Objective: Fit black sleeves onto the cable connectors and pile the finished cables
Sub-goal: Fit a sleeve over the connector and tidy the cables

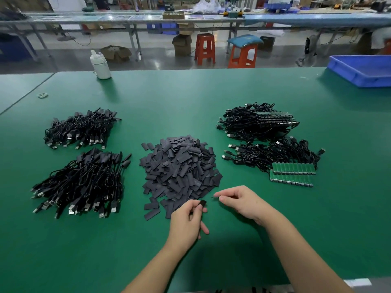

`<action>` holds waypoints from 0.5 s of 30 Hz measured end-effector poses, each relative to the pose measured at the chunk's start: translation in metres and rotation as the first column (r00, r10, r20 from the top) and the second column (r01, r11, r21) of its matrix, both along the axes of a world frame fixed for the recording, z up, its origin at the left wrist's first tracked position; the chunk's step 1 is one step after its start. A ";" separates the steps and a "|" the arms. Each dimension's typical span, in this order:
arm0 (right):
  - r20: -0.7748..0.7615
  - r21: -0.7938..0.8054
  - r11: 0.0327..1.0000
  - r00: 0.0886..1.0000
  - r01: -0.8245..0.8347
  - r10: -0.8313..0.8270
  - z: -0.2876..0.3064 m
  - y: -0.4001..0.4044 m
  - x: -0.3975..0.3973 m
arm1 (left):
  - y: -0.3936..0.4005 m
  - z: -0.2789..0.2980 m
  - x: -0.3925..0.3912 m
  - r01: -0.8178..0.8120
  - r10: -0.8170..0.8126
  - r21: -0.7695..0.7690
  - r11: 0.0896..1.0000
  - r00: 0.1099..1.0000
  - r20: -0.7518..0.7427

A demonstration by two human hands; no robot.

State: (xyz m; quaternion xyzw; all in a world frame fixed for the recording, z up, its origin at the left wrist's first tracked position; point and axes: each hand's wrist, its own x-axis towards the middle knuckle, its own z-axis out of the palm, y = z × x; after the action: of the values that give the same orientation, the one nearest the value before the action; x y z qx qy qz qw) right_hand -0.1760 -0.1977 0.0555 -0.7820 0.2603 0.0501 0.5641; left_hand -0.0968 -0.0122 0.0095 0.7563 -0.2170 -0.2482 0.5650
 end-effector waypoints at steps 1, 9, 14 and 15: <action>0.008 0.012 1.000 1.000 0.013 -0.013 0.004 -0.002 0.001 | -0.001 0.001 0.001 -0.010 0.010 -0.007 1.000 1.000 -0.023; -0.047 -0.225 0.974 0.998 0.026 -0.037 0.014 -0.014 0.000 | -0.006 0.002 0.016 0.072 -0.072 0.002 0.997 0.992 -0.104; -0.128 -0.380 0.918 0.990 -0.109 0.064 0.006 0.000 0.000 | -0.003 0.000 0.019 0.116 -0.117 -0.012 0.993 0.990 -0.081; -0.118 -0.354 0.928 0.990 -0.118 0.081 0.004 0.002 0.000 | -0.003 0.000 0.018 0.119 -0.120 -0.012 0.993 0.990 -0.074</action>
State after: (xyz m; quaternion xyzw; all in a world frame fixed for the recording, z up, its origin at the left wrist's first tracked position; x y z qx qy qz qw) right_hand -0.1759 -0.1952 0.0596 -0.8808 0.2531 0.0697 0.3941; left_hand -0.0785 -0.0148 0.0096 0.7300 -0.2418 -0.3087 0.5598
